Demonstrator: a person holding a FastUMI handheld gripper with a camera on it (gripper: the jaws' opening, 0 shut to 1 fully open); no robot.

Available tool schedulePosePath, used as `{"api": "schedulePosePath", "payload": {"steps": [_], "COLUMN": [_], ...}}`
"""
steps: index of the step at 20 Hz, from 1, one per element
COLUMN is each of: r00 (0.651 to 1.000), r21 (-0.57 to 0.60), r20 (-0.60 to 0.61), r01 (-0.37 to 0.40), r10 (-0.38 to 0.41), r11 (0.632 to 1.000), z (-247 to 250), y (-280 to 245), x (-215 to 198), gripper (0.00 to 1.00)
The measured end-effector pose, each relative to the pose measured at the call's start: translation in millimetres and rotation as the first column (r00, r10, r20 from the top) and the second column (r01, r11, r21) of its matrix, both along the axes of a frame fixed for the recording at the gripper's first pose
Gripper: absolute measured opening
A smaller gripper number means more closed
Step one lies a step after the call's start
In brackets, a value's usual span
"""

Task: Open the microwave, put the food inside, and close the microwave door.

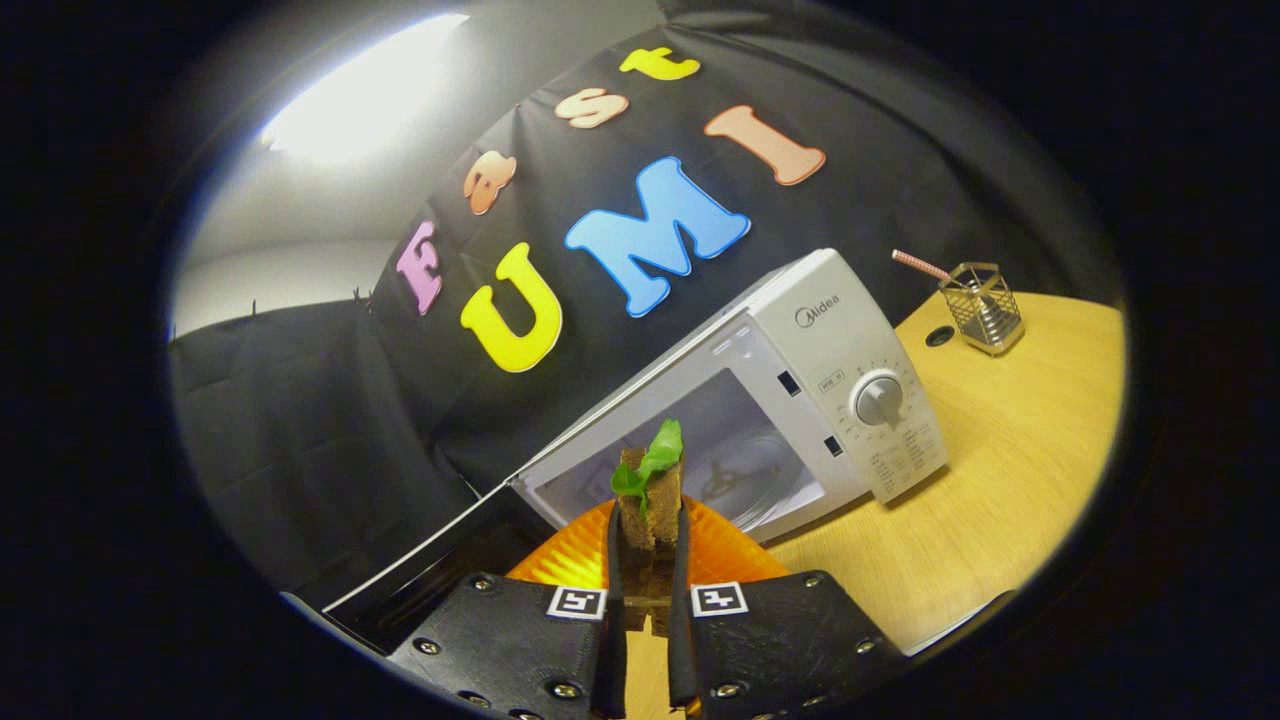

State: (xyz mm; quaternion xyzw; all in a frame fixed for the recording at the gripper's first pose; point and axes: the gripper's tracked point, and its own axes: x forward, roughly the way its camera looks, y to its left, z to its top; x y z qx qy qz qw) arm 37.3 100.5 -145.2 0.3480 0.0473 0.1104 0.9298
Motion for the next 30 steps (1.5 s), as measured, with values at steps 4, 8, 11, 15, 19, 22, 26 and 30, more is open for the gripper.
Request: {"api": "schedulePosePath", "payload": {"steps": [4,8,11,15,19,22,26,30], "r00": [0.999,0.996,0.989,0.982,0.966,0.955,0.939,0.936], "r21": [0.142,0.26,0.306,0.413,0.472,0.463,0.477,0.469], "r20": [-0.021,-0.005,-0.023,-0.083,-0.117,-0.124,-0.148,-0.156], "r01": [0.051,0.091,0.147,0.186,0.26,0.297,0.344,0.35], "r10": [-0.049,-0.093,-0.147,-0.167,-0.232,-0.27,-0.311,-0.314], "r11": [0.988,0.961,0.941,0.892,0.843,0.836,0.809,0.811], "z": [-9,-9,-16,-32,-45,-51,-61,-68], "y": [3,10,11,13,9,11,10,19], "x": [32,57,77,106,131,145,165,179], "gripper": [0.16,0.17,0.17,0.17,0.17,0.17,0.17,0.17]}}
